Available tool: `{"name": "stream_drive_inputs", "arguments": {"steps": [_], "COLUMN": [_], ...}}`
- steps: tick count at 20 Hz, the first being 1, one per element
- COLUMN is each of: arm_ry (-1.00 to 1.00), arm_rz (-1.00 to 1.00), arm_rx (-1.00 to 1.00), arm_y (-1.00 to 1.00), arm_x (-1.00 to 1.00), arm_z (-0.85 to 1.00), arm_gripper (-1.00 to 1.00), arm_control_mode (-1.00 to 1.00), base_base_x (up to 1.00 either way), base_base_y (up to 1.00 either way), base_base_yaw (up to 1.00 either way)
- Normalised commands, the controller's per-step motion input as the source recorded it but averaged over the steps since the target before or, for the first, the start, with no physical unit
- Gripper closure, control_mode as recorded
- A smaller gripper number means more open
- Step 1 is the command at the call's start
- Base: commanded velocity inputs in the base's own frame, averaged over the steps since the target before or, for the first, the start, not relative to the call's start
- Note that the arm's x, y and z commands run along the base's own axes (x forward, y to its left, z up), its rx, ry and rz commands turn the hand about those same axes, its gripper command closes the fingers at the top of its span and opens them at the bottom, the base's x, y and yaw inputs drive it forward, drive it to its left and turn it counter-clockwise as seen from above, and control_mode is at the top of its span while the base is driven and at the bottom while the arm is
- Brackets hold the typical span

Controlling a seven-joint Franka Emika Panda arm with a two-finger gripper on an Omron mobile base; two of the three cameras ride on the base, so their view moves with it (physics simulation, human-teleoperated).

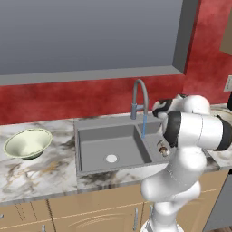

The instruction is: Pick the mushrooms from the sink and place them in one bowl. Place the pear in the other bowl. Then turn off the sink faucet.

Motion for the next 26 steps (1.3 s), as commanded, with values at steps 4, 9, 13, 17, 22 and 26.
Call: {"name": "stream_drive_inputs", "arguments": {"steps": [4,9,13,17,22,26], "arm_ry": [0.00,0.00,0.00,0.00,0.00,0.00], "arm_rz": [-0.19,-0.21,-0.23,-0.24,-0.24,-0.23], "arm_rx": [0.03,0.02,0.02,0.01,0.02,0.04], "arm_y": [-0.29,-0.33,-0.36,-0.42,-0.57,-0.68], "arm_x": [-0.42,-0.46,-0.35,-0.25,-0.15,-0.10], "arm_z": [0.77,0.66,0.55,0.43,0.19,0.16], "arm_gripper": [1.00,1.00,1.00,1.00,1.00,1.00], "arm_control_mode": [-1.00,-1.00,-1.00,-1.00,-1.00,-1.00], "base_base_x": [0.00,0.00,0.00,0.00,0.00,0.00], "base_base_y": [0.00,0.00,0.00,0.00,0.00,0.00], "base_base_yaw": [0.00,0.00,0.00,0.00,0.00,0.00]}}
